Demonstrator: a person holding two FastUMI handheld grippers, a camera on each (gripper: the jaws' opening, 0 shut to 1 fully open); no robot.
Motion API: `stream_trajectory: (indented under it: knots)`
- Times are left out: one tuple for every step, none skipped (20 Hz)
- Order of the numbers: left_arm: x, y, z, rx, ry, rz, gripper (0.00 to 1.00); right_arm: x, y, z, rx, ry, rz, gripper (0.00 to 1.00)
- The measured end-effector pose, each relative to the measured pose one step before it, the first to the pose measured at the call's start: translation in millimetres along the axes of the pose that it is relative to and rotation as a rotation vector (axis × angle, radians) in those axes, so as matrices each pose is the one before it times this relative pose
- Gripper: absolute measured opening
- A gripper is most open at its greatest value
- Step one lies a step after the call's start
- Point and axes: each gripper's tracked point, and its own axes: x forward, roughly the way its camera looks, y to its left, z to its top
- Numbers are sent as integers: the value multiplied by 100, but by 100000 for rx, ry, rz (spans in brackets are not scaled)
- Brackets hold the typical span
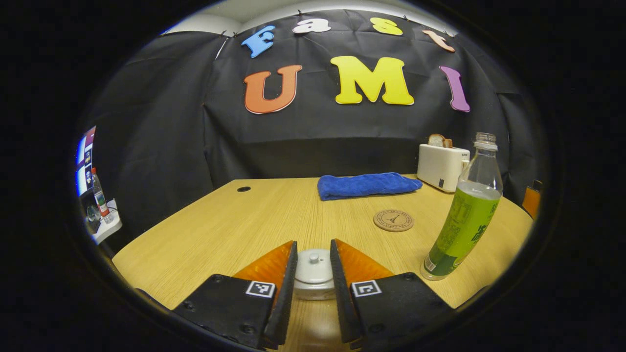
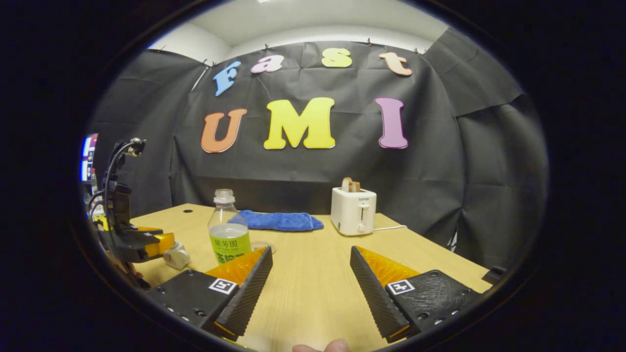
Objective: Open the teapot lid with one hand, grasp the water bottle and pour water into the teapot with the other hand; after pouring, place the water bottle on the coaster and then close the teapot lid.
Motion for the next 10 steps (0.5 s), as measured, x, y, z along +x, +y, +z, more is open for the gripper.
stream_trajectory:
  knots:
    - [30, 153, 67, 310, -27, 986, 39, 123, 134, -91, -317, 185, 484, 95]
    - [19, 129, -56, 206, -130, 1038, 30, 141, 152, -132, -359, 194, 380, 95]
    - [-4, -72, 63, 157, 18, -168, 24, 88, 190, -80, -408, 189, 585, 95]
    - [164, -201, 50, 357, -87, -412, 20, 202, 252, -154, -536, 318, 706, 95]
    - [-164, -280, 120, 397, -42, -694, 18, 18, 237, -98, -537, 269, 931, 95]
    - [116, 5, 31, 418, -169, -197, 11, 81, 229, -255, -707, 444, 1028, 95]
    - [-20, 69, 131, 594, -132, -84, 8, 90, 286, -131, -875, 286, 1066, 95]
    - [-16, -49, 74, -38, -322, -423, 6, 8, 253, -132, -633, 154, 839, 95]
    - [-26, -23, 22, -728, -132, -894, 5, 36, 193, -12, -478, 25, 726, 95]
    - [-185, 41, 145, -482, -151, -265, 4, -1, 171, -110, -237, -132, 645, 95]
